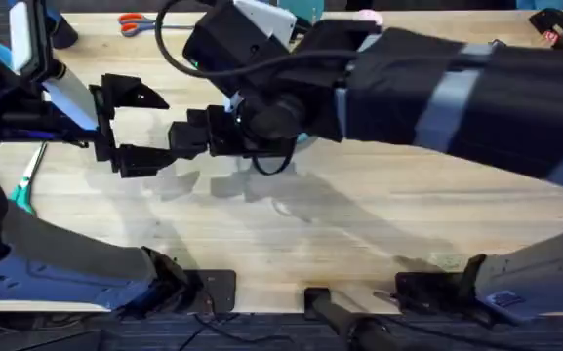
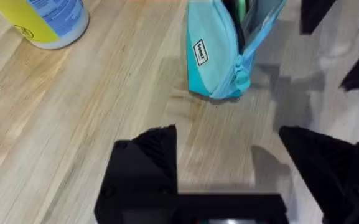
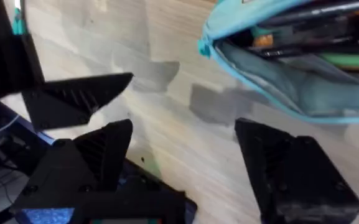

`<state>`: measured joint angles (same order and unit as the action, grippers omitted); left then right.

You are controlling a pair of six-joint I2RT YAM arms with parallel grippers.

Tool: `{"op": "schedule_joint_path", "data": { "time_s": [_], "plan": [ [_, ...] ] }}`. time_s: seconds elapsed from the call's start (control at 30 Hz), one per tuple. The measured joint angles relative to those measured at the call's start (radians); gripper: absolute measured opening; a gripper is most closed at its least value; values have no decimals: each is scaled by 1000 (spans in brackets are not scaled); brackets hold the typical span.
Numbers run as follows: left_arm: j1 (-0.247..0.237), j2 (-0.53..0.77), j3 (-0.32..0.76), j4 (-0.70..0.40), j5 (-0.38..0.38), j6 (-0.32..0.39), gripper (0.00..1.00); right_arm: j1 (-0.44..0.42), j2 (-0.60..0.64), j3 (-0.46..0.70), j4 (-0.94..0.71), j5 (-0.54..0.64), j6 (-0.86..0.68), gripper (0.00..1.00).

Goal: Unzip the bag, pick up the pens from the table one at a time and place them inside, then zip the bag closed.

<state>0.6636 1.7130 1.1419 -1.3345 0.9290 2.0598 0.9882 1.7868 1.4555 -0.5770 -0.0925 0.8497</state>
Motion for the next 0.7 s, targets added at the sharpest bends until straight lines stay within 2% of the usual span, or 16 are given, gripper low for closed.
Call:
{"op": "schedule_joint_path", "data": {
  "time_s": [0.4,0.7],
  "plan": [
    [0,0,0,0,0,0,993,0,98,0,122,6,35,996],
    [0,0,0,0,0,0,993,4,130,0,185,95,63,996]
  ]
}}
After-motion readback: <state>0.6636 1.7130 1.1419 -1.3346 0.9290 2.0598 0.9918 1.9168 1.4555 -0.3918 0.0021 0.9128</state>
